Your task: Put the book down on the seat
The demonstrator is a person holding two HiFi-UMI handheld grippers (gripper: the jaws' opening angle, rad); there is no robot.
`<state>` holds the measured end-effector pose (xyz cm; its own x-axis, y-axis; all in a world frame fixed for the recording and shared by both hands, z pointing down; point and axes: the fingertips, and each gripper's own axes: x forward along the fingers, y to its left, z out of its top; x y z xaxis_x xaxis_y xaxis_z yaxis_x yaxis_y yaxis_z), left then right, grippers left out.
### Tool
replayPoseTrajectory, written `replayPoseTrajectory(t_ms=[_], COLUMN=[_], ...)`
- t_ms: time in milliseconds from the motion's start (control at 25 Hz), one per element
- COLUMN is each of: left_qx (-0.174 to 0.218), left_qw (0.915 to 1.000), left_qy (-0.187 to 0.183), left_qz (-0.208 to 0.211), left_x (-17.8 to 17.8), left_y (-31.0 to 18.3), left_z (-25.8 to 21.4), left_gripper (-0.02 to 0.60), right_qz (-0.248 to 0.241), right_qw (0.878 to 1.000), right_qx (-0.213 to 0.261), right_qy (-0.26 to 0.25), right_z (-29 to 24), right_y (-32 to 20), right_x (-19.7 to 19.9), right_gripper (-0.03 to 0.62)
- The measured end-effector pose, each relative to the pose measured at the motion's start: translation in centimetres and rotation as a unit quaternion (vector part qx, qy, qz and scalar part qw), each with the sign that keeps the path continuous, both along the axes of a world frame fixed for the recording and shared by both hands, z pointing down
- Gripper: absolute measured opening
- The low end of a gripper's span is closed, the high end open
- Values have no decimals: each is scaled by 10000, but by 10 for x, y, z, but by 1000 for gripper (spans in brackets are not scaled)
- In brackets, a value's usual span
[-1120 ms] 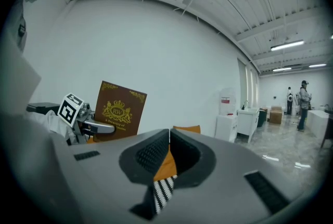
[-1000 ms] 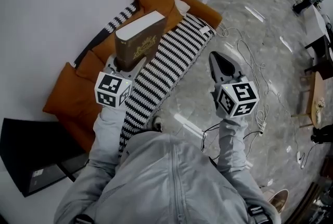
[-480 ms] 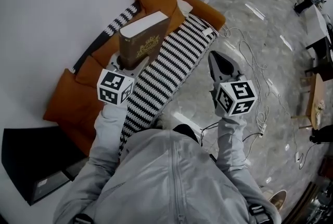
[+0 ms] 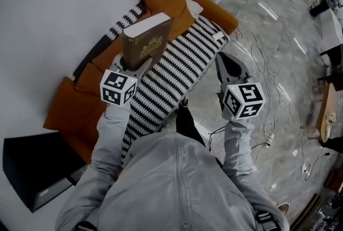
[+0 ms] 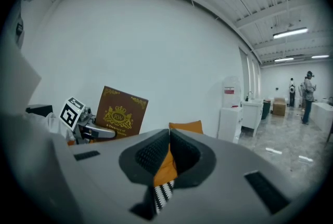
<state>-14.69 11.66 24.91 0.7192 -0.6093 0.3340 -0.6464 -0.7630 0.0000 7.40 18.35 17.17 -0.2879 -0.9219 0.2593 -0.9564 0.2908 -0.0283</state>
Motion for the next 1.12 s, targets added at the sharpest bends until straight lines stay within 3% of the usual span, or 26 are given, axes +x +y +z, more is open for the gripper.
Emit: replayPoseTrajectory(t_ms=[280, 600, 760, 880, 1120], left_qx=[-427, -981, -1569, -1959, -2443], left_qw=[9985, 9931, 9853, 9771, 9633], left_qy=[-232, -525, -526, -740, -1109], left_qz=[-255, -363, -426, -365, -137], left_x=[19, 40, 44, 49, 63], left_y=[-69, -145, -164, -171, -193], left_z=[36, 105, 159, 205, 275], left_gripper=[239, 239, 238, 238, 238], right_qz=[-320, -496, -436, -475, -605], right_qw=[9994, 9965, 9944, 9910, 9844], right_qx=[-84, -661, -928, -1210, -1604], right_qy=[-118, -116, -237, -304, -386], right_z=[14, 81, 117, 148, 198], right_y=[-85, -167, -190, -205, -244], right_x=[24, 49, 58, 61, 63], right_gripper=[31, 31, 31, 31, 31])
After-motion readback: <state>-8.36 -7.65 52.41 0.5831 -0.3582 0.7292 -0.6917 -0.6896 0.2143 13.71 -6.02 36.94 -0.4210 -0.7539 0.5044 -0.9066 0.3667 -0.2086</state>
